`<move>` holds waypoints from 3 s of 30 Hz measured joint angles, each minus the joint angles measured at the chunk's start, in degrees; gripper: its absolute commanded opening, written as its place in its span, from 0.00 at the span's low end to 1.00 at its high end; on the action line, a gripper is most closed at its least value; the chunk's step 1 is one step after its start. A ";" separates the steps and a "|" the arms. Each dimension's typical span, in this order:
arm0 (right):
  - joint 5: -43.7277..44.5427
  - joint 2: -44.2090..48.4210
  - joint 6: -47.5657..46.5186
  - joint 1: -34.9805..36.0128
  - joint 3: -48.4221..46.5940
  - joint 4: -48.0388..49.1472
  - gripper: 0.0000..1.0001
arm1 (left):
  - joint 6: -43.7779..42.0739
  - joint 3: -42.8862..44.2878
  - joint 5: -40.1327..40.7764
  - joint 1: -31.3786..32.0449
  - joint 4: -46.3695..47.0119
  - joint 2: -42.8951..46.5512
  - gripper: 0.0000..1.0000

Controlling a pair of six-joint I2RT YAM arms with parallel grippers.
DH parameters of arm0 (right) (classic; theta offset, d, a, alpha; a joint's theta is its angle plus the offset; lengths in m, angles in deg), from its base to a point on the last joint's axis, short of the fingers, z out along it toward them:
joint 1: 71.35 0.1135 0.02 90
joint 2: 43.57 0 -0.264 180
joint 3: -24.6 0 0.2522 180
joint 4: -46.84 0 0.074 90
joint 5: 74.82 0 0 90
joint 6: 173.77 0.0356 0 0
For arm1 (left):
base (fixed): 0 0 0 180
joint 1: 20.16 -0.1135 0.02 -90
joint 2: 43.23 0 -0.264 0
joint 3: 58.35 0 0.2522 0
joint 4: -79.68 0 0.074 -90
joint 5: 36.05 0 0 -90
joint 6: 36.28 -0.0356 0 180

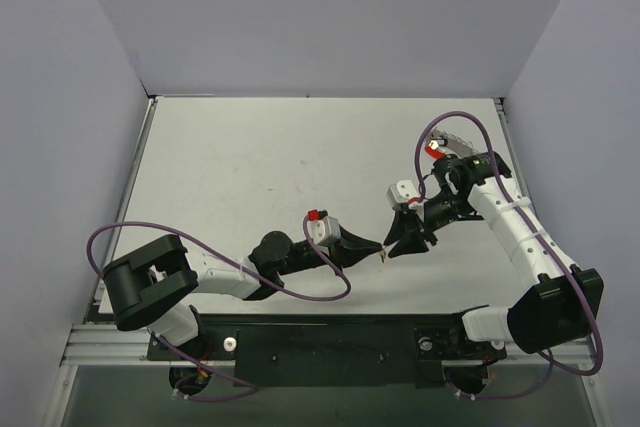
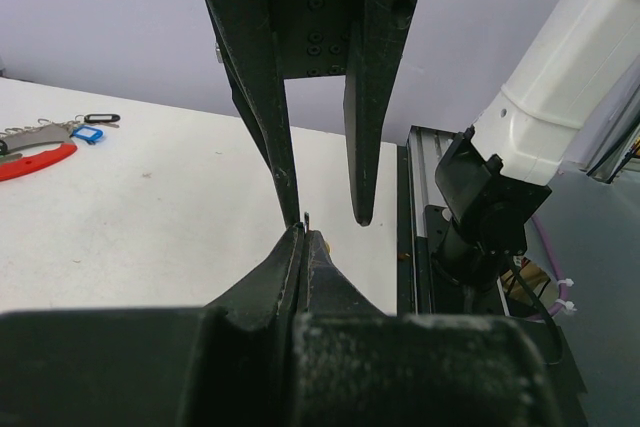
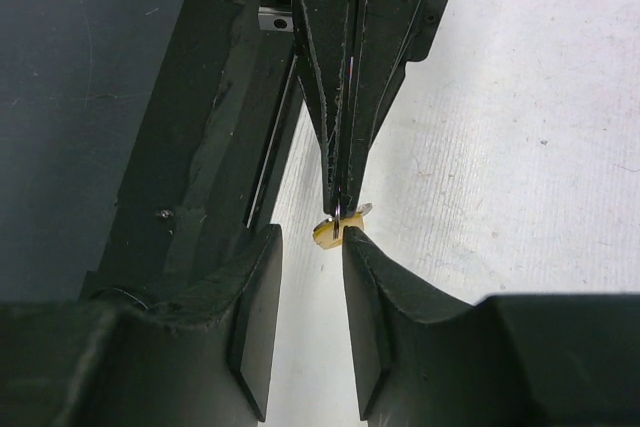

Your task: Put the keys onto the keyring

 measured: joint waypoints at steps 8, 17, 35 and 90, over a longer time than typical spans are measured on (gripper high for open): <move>0.00 -0.28 0.17 0.61 -0.15 0.00 0.17 | 0.00 0.00 0.00 0.04 0.00 0.00 0.00; 0.15 -1.18 0.33 0.98 -0.63 0.09 0.00 | 0.09 0.00 -0.04 0.15 0.04 0.00 0.00; 1.14 -1.79 5.38 0.98 -1.11 0.04 0.00 | 1.01 -0.20 1.11 0.37 0.37 0.00 0.49; 54.27 -34.88 51.25 -5.29 -12.90 29.46 0.00 | -17.16 4.90 22.38 -14.29 -87.17 54.71 0.80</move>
